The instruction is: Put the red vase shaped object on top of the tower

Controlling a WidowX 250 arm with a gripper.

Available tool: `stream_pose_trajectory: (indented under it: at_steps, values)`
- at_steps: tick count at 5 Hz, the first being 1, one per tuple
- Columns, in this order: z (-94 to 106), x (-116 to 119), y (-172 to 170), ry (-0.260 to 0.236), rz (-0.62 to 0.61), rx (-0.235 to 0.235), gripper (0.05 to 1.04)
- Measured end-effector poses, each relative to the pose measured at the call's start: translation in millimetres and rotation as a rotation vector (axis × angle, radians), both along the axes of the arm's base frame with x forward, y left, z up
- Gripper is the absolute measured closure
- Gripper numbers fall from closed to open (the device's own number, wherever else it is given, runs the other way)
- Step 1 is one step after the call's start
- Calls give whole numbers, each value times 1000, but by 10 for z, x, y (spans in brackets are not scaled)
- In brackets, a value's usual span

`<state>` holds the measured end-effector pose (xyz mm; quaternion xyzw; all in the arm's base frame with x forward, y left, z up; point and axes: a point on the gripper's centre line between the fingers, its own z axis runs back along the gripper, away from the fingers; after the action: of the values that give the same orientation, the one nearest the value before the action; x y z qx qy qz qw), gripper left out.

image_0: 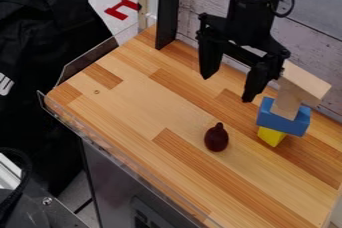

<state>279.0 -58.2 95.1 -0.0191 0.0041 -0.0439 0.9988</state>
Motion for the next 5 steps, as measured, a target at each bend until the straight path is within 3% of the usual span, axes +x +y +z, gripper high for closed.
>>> stream_pose_trajectory:
  at_steps: [1,3,4,5]
  values:
    - [-91,-41,3,35,0,4,83]
    - [-248,-85,-88,3,-62,-73,83]
    - [-258,-71,-97,-7,-64,-79,83]
    - [-390,-109,-87,5,-59,-73,84]
